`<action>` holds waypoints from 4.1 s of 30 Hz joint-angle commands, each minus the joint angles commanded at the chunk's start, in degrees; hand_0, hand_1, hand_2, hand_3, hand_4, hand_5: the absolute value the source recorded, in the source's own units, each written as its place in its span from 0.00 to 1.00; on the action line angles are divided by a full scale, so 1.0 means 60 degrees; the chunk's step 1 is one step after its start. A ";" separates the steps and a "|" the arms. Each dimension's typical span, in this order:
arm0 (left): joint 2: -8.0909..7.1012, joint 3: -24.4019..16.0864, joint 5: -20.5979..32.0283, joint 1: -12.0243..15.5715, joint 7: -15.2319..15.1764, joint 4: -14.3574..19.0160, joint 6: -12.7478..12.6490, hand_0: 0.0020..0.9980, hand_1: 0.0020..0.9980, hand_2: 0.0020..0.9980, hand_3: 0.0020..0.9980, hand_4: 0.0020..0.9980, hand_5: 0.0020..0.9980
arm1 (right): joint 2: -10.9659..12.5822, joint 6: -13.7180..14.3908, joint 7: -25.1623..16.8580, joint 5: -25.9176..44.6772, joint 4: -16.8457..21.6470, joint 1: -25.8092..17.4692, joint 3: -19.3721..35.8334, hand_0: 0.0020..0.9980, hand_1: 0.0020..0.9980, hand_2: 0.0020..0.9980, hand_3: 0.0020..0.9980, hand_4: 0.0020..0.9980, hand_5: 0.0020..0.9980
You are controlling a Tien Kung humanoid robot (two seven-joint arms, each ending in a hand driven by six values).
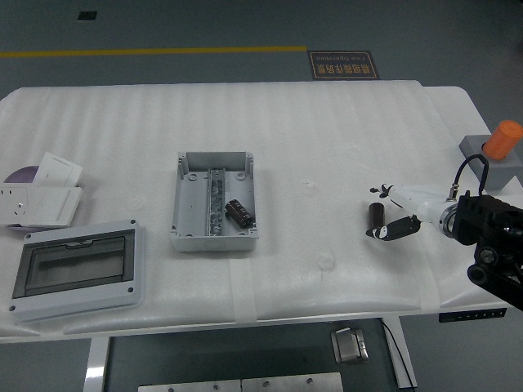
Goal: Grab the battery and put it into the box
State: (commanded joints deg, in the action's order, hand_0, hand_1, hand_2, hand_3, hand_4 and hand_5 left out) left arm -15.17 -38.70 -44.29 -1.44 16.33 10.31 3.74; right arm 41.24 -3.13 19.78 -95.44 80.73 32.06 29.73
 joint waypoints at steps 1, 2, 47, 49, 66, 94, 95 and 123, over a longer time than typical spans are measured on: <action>-0.0001 0.0014 0.0018 0.0000 -0.0011 0.0000 0.0000 0.66 0.67 0.56 0.59 0.62 0.44 | -0.0019 0.0038 -0.0021 -0.0003 -0.0059 0.0006 -0.0032 0.80 0.83 0.91 0.98 0.88 0.51; -0.0002 0.0031 0.0037 0.0000 -0.0023 0.0000 0.0001 0.66 0.67 0.56 0.59 0.62 0.44 | -0.0035 0.0071 -0.0036 -0.0015 -0.0104 0.0014 -0.0063 0.80 0.83 0.91 0.98 0.88 0.51; -0.0002 0.0233 0.0199 -0.0026 -0.0286 0.0000 -0.0072 0.65 0.67 0.56 0.59 0.61 0.46 | -0.0256 0.0979 -0.0153 -0.0872 0.0936 -0.0126 0.0232 0.66 0.68 0.66 0.70 0.38 0.11; -0.0005 0.0180 0.0140 0.0002 -0.0243 0.0000 -0.0072 0.65 0.67 0.56 0.59 0.61 0.46 | -0.0499 0.1052 -0.0125 -0.0947 0.1152 -0.0114 0.0347 0.66 0.68 0.66 0.70 0.38 0.11; -0.0036 -0.0563 -0.1057 0.0119 0.0188 0.0000 0.0085 0.65 0.67 0.56 0.59 0.63 0.46 | -0.4187 0.2316 -0.0016 -0.1654 0.0613 0.0172 0.0033 0.81 0.83 0.87 0.92 0.68 0.36; -0.0051 -0.0322 -0.0598 0.0128 0.0239 0.0000 0.0104 0.65 0.67 0.54 0.58 0.62 0.42 | -0.4266 0.2547 -0.0222 -0.1299 -0.0062 -0.0145 0.0874 0.98 0.96 0.98 1.00 0.79 0.45; -0.0051 -0.0320 -0.0593 0.0129 0.0242 0.0000 0.0104 0.65 0.67 0.54 0.58 0.62 0.42 | -0.4161 0.2558 -0.0231 -0.1312 -0.0110 -0.0225 0.1069 0.98 0.96 0.98 1.00 0.79 0.45; 0.0031 -0.0168 -0.0291 0.0300 0.0265 0.0000 0.0062 0.66 0.67 0.54 0.58 0.60 0.39 | -0.2335 0.2460 -0.1442 0.0116 -0.0916 -0.2179 0.4318 0.95 0.91 0.92 0.95 0.80 0.48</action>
State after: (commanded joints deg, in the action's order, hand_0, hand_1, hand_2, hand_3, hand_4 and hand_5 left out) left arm -14.98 -39.71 -46.03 0.36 17.92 10.31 4.12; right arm 27.23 11.63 11.13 -94.74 75.24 18.99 55.64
